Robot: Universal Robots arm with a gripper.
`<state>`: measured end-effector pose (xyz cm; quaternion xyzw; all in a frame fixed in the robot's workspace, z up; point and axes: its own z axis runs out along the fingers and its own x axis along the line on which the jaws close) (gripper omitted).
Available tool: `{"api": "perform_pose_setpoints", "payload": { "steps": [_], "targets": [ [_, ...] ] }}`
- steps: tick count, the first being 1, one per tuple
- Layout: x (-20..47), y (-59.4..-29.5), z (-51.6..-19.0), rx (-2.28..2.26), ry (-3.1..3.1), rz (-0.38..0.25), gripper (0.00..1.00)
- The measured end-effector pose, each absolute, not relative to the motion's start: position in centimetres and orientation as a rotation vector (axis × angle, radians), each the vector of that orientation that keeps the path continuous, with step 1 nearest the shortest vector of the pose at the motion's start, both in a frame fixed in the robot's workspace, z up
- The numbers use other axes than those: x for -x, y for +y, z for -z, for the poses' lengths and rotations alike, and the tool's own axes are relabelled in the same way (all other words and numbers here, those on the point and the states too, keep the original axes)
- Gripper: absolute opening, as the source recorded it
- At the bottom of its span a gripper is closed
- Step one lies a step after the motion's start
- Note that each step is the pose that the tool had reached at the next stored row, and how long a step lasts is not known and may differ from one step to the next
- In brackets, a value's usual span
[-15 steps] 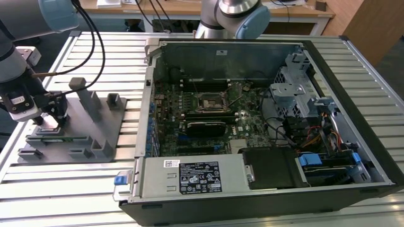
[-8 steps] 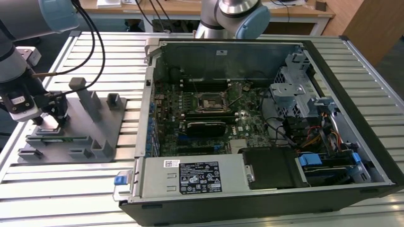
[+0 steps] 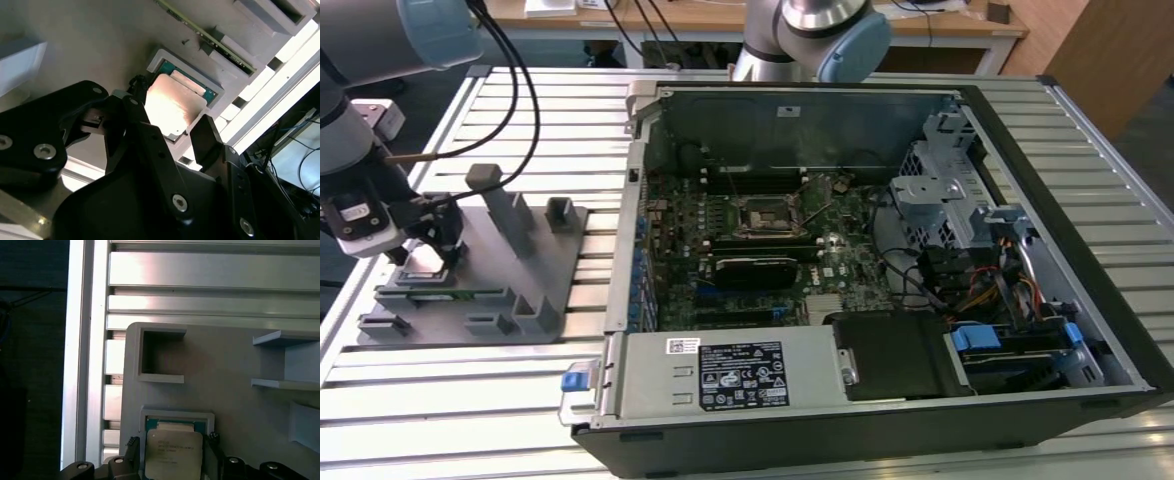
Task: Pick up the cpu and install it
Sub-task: 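Pick up the cpu and move it towards the insertion slot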
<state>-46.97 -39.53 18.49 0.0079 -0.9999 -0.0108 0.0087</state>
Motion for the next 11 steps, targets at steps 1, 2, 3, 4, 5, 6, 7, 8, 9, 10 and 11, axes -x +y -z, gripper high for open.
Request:
{"api": "perform_pose_setpoints", "payload": {
  "steps": [1,2,3,4,5,6,7,8,9,10,11],
  "targets": [
    [46.98,-39.54,-18.49,-0.023,-3.124,0.034,0.62],
    [46.98,-39.55,-18.48,-0.021,-3.124,0.034,0.62],
    [46.98,-39.57,-18.48,-0.018,-3.124,0.034,0.62],
    [46.98,-39.60,-18.47,-0.012,-3.124,0.034,0.62],
    [46.98,-39.61,-18.47,-0.006,-3.124,0.034,0.62],
    [46.98,-39.61,-18.46,-0.001,-3.124,0.034,0.62],
    [46.98,-39.61,-18.46,0.002,-3.124,0.034,0.62],
    [46.98,-39.61,-18.46,0.007,-3.124,0.034,0.62],
    [46.98,-39.61,-18.46,0.012,-3.124,0.034,0.62],
    [46.98,-39.61,-18.46,0.016,-3.124,0.034,0.62],
    [46.98,-39.61,-18.46,0.019,-3.124,0.034,0.62]
  ]
}}
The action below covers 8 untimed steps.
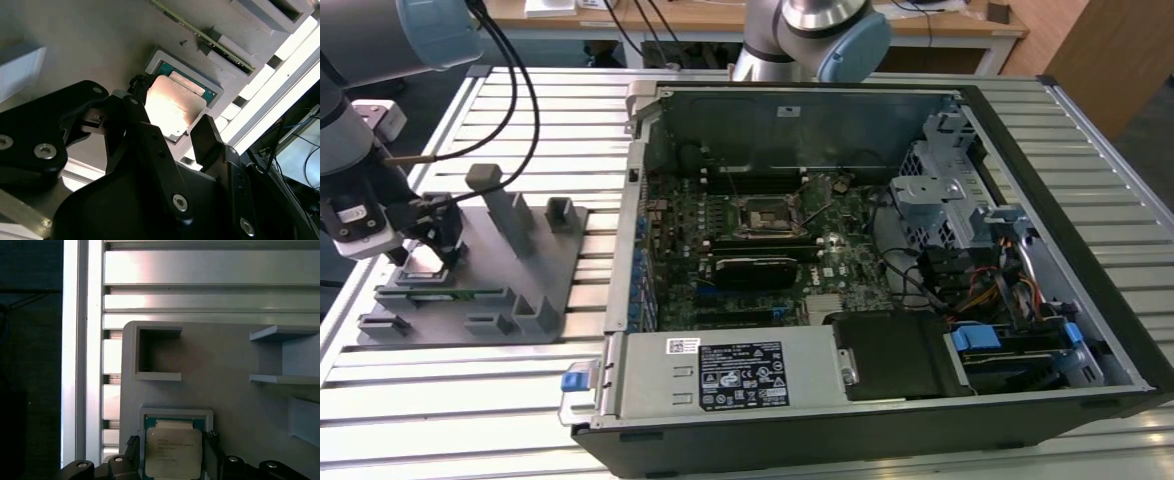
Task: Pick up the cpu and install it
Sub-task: 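Pick up the cpu and move it towards the insertion slot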
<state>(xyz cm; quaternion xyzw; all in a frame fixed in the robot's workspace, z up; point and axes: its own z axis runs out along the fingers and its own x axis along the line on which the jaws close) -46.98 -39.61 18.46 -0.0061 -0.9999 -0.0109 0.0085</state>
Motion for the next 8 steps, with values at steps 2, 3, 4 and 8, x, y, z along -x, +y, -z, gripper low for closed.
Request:
{"api": "perform_pose_setpoints", "payload": {
  "steps": [2,3,4,8],
  "targets": [
    [46.98,-39.61,-18.46,0.021,-3.124,0.034,0.62],
    [46.98,-39.62,-18.46,0.021,-3.124,0.034,0.60],
    [46.98,-39.62,-18.47,0.021,-3.124,0.034,0.54],
    [46.98,-39.62,-18.76,0.022,-3.124,0.034,0.54]
  ]
}}
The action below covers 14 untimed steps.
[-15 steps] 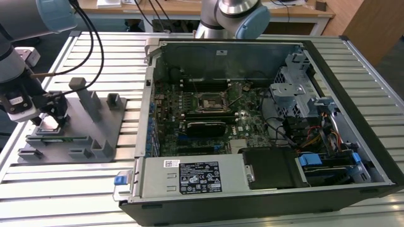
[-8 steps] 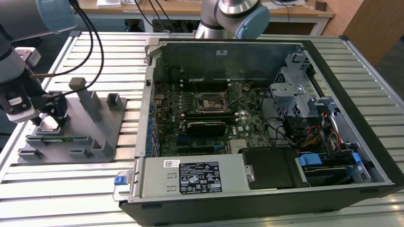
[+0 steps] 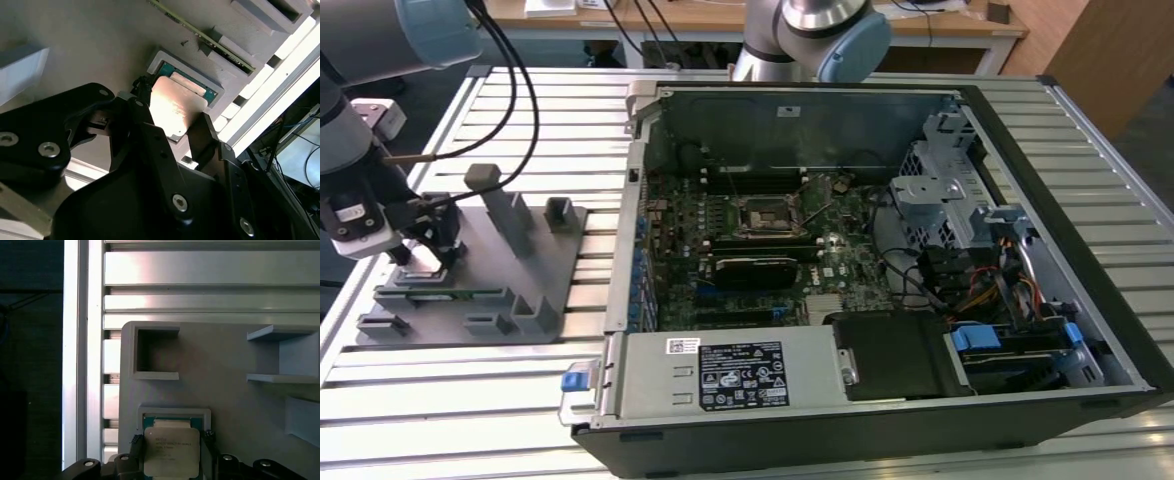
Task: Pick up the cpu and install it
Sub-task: 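Pick up the cpu and move it towards the insertion slot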
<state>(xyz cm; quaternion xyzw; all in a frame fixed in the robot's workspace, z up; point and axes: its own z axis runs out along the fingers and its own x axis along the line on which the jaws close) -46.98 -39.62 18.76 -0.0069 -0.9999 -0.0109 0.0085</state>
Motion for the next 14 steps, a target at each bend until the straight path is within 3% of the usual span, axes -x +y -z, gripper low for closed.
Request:
{"api": "perform_pose_setpoints", "payload": {
  "steps": [14],
  "targets": [
    [47.0,-39.6,-22.0,0.022,-3.124,0.034,0.54]
  ]
}}
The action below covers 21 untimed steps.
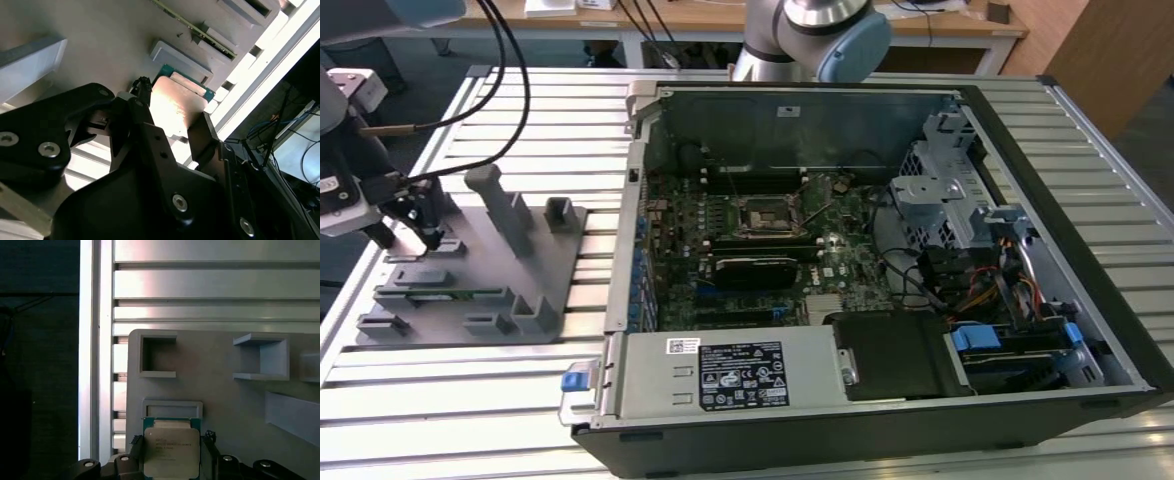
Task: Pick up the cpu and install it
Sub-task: 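Pick up the cpu and move it towards the insertion slot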
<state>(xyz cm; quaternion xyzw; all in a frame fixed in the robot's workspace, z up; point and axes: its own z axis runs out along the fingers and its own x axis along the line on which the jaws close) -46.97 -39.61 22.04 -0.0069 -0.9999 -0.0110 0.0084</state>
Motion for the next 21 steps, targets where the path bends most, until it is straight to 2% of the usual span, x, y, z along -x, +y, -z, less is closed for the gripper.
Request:
{"api": "perform_pose_setpoints", "payload": {
  "steps": [21],
  "targets": [
    [47.0,-39.6,-23.5,0.021,-3.124,0.034,0.54]
  ]
}}
